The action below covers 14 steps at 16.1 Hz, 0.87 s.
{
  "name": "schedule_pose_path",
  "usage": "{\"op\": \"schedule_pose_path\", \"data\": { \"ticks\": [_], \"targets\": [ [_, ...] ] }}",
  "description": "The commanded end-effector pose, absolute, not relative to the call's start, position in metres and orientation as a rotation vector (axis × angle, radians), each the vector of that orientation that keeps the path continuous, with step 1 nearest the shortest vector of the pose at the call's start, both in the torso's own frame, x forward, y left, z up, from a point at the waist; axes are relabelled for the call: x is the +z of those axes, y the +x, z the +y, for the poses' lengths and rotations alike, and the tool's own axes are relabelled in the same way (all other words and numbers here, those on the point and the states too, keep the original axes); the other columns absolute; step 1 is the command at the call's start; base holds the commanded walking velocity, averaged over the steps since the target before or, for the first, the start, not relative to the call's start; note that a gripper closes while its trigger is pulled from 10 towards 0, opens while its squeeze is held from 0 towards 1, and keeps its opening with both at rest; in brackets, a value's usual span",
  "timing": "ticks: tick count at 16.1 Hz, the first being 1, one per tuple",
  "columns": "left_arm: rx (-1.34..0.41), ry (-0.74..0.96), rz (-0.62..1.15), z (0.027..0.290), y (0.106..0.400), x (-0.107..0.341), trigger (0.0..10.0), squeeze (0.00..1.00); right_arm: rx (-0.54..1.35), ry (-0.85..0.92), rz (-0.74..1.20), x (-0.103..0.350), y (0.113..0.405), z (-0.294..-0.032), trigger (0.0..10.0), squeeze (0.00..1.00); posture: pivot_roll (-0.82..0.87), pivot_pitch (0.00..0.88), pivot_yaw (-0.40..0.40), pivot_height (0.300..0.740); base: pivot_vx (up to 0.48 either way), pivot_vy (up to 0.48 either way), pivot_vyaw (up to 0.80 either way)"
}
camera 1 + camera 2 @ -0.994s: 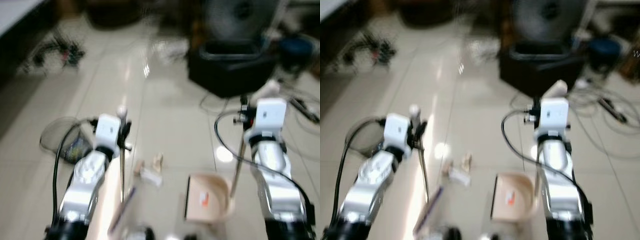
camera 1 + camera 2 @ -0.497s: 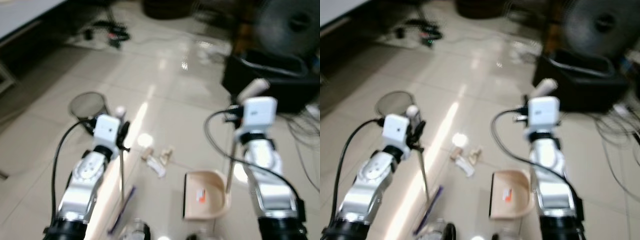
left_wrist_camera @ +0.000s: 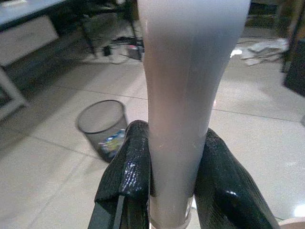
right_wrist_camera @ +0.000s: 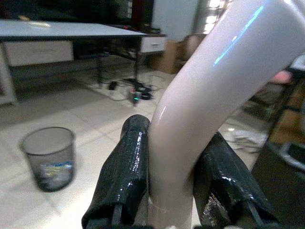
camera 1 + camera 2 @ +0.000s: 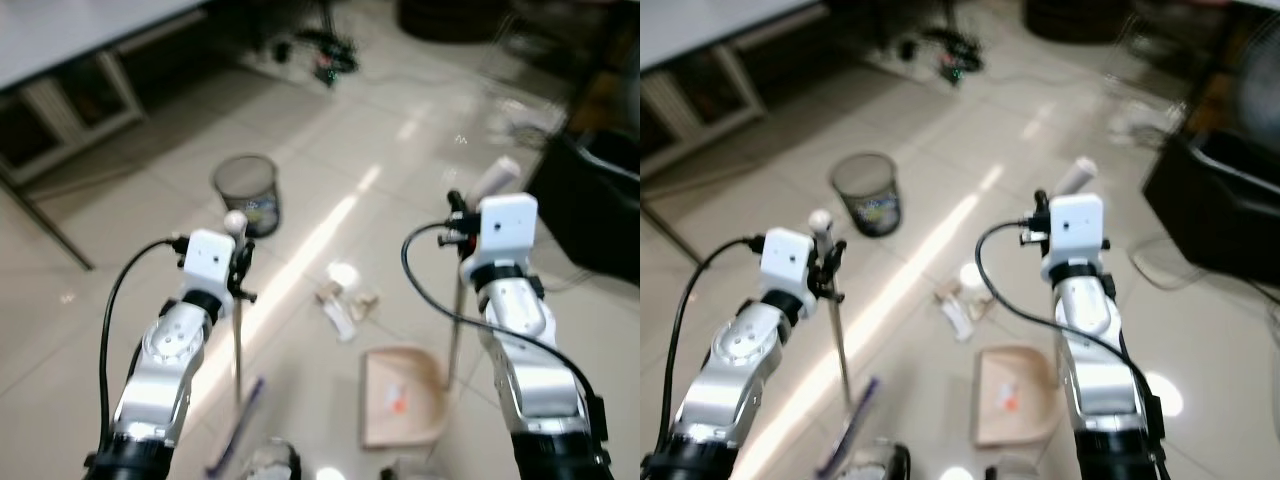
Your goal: Sweep floor
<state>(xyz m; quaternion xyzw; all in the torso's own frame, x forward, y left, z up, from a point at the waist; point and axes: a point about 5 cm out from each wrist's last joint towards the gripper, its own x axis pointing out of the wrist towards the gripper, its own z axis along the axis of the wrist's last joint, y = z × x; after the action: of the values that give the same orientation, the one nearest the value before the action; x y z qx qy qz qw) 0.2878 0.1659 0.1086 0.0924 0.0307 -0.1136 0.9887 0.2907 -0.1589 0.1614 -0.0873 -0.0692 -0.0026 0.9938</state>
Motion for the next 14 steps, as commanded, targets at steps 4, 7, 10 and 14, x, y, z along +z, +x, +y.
{"op": "schedule_pose_path", "data": {
  "ticks": [4, 7, 10, 14],
  "targets": [
    [-0.22, 0.204, 0.018, 0.1642, 0.2913, 0.1169, 10.0, 0.0, -0.015, -0.176, -0.185, 0.1699, 0.2907, -0.1618, 10.0, 0.0, 0.0, 0.107, 0.069, 0.74, 0.0, -0.31, 0.8],
    [-0.217, 0.203, 0.015, 0.1635, 0.2918, 0.1174, 10.0, 0.0, -0.015, -0.176, -0.187, 0.1693, 0.2903, -0.1619, 10.0, 0.0, 0.0, 0.103, 0.068, 0.74, 0.0, -0.361, 0.8],
    [-0.215, 0.202, 0.013, 0.1637, 0.2921, 0.1174, 10.0, 0.0, -0.014, -0.175, -0.188, 0.1689, 0.2906, -0.1617, 10.0, 0.0, 0.0, 0.101, 0.068, 0.74, 0.0, -0.391, 0.8],
    [-0.208, 0.203, 0.014, 0.1653, 0.2928, 0.1167, 10.0, 0.0, -0.026, -0.138, -0.207, 0.1699, 0.2905, -0.161, 10.0, 0.0, 0.0, 0.096, 0.068, 0.74, 0.0, -0.394, 0.4]
  ]
}}
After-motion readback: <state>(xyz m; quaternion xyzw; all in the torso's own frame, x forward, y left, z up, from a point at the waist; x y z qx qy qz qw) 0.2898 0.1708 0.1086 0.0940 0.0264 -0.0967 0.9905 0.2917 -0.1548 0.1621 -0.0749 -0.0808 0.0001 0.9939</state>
